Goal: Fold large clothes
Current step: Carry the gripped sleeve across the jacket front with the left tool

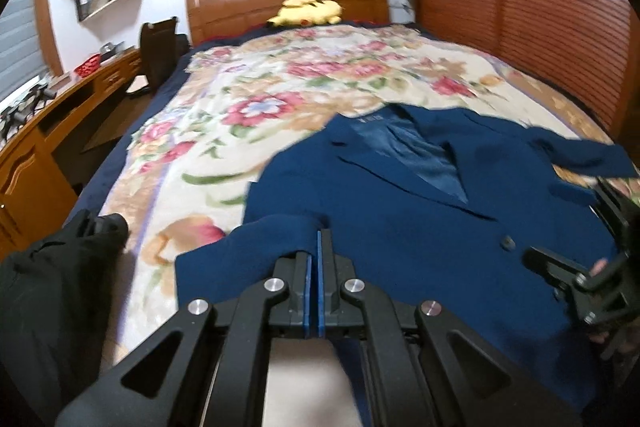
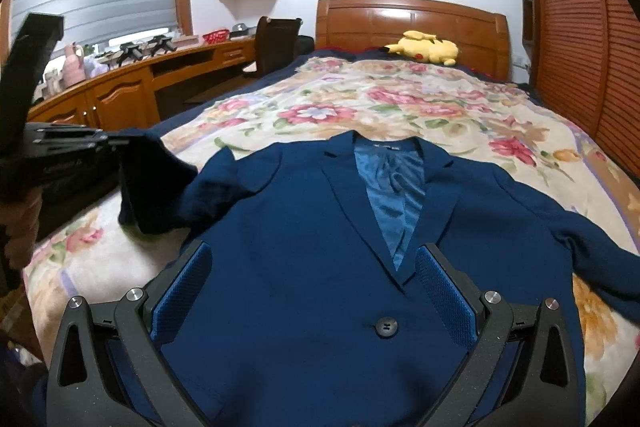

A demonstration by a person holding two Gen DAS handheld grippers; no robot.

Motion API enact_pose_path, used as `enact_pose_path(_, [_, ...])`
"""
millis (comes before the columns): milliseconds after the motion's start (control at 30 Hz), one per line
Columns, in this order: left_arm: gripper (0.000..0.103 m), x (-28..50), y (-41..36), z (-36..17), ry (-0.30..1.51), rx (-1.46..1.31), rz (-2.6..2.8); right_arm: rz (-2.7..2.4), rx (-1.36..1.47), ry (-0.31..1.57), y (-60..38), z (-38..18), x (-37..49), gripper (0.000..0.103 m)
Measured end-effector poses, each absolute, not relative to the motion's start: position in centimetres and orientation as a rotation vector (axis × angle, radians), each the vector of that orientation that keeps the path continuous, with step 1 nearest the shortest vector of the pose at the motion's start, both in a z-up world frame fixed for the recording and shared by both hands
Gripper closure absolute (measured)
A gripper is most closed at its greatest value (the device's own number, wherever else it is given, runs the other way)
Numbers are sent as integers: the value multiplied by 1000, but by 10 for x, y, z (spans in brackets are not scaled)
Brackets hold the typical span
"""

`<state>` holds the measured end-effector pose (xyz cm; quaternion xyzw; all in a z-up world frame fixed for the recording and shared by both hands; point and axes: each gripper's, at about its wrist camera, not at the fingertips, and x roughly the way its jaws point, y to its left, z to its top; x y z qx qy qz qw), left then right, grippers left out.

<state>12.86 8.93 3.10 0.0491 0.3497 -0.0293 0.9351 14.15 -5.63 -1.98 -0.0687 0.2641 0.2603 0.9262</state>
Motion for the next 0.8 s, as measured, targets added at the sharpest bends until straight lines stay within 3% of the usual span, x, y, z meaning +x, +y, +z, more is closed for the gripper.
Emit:
enact_pose_path(200, [91, 110, 83, 23, 753, 109, -66, 550, -161, 545, -52, -21, 134, 0])
enact_pose_path(267, [80, 100, 88, 22, 756, 85, -74, 556, -174, 543, -49, -22, 131, 0])
enact_pose_path(567, [49, 62, 113, 29, 701, 53, -97, 566, -203, 542, -42, -24, 125, 0])
enact_pose_path(800, [48, 53, 131, 33, 672, 47, -47, 567, -205, 543, -41, -25, 125, 0])
